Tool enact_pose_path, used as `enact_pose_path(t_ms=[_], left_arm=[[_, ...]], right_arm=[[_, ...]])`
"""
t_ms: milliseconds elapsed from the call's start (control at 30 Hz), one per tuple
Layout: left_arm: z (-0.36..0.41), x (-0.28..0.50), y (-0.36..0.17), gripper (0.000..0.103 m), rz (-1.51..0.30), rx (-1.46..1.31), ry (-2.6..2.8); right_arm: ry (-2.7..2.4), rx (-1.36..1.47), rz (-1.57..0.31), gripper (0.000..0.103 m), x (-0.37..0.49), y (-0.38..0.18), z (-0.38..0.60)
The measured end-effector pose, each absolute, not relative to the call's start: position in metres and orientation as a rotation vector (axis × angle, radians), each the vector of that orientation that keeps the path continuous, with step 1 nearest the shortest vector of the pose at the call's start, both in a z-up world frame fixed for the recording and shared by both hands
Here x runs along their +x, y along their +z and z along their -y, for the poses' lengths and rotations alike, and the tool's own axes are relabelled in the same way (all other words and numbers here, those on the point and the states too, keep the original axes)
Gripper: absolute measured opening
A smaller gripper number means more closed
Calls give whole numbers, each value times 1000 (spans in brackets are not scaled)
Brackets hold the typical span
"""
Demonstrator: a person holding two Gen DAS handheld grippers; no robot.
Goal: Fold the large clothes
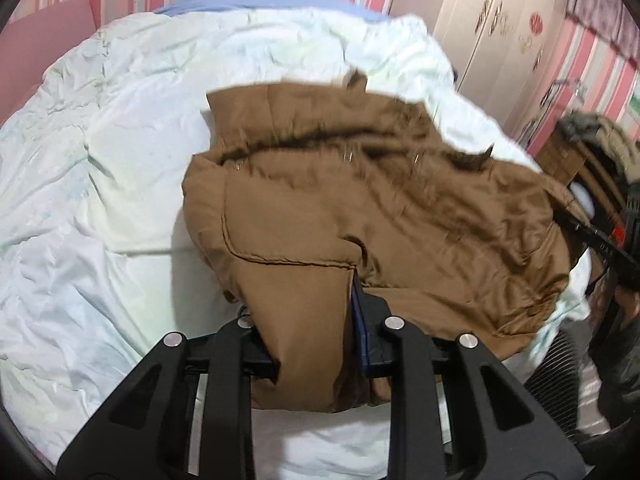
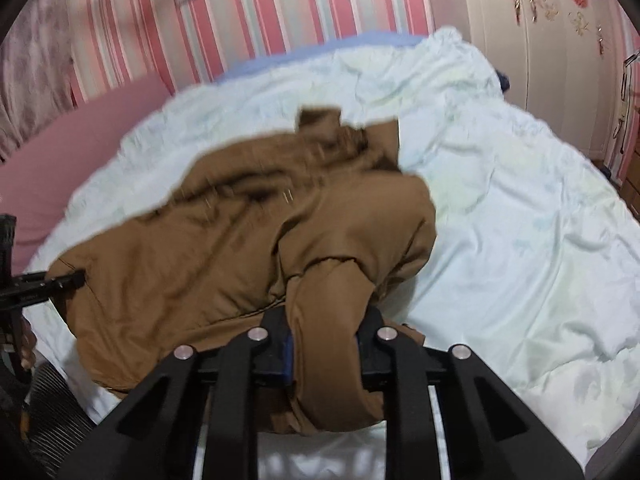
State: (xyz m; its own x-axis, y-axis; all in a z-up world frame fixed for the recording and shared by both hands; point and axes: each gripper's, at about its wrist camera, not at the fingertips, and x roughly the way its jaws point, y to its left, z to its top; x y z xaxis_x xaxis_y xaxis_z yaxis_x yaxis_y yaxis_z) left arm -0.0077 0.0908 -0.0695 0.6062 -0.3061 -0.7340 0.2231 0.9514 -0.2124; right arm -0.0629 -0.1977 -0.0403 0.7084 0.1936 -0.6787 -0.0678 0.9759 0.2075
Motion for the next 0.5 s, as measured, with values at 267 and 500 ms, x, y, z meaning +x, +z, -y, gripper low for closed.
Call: enact_pose_path(t_ms=[267,500], left_arm=[[-114,-44,-31,23,-798,-145,-319],[-153,-97,26,23,-714,-230,-337]], right_arm=[[206,170,-639,17,-78,20,175],[220,170,-563,17,-113,77,177]])
